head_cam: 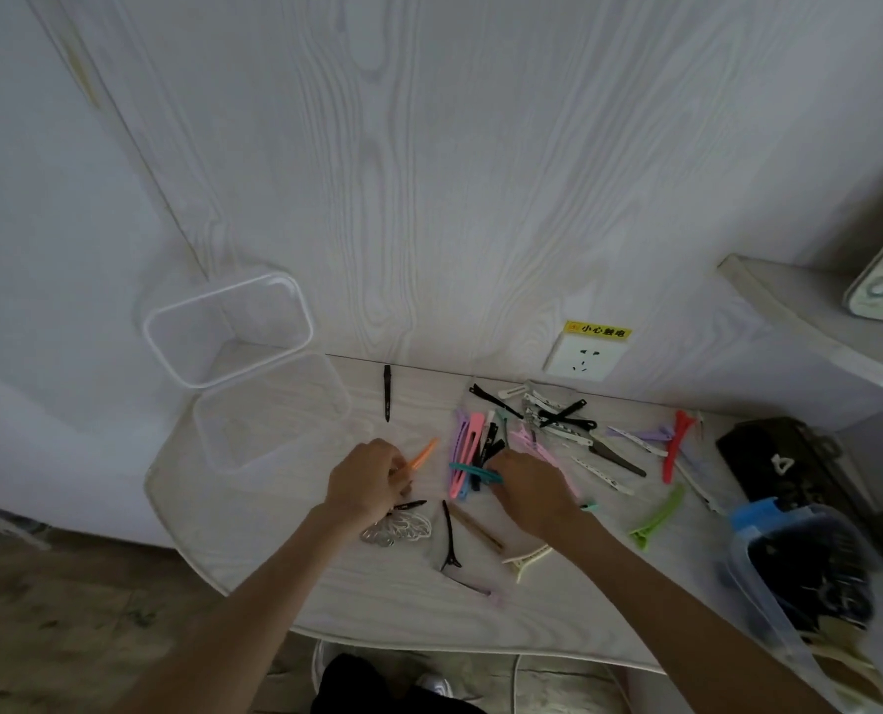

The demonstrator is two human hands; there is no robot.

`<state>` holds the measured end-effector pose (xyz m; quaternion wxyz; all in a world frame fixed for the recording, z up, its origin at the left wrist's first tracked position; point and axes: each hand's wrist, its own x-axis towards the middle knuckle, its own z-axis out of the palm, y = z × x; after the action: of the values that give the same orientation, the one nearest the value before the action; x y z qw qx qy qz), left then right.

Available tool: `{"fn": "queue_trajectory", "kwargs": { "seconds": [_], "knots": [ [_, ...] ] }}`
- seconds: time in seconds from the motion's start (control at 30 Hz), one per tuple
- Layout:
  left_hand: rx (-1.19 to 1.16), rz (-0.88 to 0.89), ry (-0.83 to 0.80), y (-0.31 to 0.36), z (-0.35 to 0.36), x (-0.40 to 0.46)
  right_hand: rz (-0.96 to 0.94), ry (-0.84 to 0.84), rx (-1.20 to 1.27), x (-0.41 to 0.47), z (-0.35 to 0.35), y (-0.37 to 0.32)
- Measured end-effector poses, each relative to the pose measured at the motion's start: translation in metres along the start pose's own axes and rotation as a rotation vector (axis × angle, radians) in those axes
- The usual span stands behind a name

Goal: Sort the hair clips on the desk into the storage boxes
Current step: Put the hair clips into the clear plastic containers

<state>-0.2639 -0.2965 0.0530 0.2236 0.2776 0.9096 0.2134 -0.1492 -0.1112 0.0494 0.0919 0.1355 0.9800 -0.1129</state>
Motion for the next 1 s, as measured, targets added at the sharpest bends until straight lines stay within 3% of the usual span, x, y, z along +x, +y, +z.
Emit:
{"fn": "queue_trajectory", "kwargs": {
  "seconds": [0.13, 0.27, 0.4, 0.5, 0.57, 0.63, 0.87, 1.0],
  "knots": [
    [-0.243, 0.019, 0.113, -0.008, -0.021, -0.012, 0.020, 0.031, 0.111, -0.003, 0.001, -0.001],
    [-0.522, -0.025, 0.218, -0.018, -0.055, -0.017, 0.041, 0.045, 0.505, 0.014, -0.018, -0.014],
    [-0.676, -0.119, 0.265, -0.043, -0.084, -0.020, 0.156, -0.105, 1.193, 0.044, -0.044, -0.041],
    [-0.758, -0.273, 0.310, -0.066, -0.094, -0.019, 0.121, -0.374, 1.462, 0.060, -0.059, -0.063],
    [-0.804, -0.419, 0.333, -0.080, -0.100, -0.016, 0.077, -0.435, 1.400, 0.073, -0.061, -0.084],
    [-0.826, -0.510, 0.371, -0.090, -0.106, -0.014, -0.003, -0.369, 1.186, 0.091, -0.059, -0.111],
    [-0.717, -0.413, 0.439, -0.117, -0.125, -0.025, -0.524, -0.080, 0.123, 0.127, -0.049, -0.184],
    [-0.612, -0.378, 0.376, -0.127, -0.131, -0.025, -0.519, -0.162, 0.098, 0.133, -0.047, -0.192]
  ]
}}
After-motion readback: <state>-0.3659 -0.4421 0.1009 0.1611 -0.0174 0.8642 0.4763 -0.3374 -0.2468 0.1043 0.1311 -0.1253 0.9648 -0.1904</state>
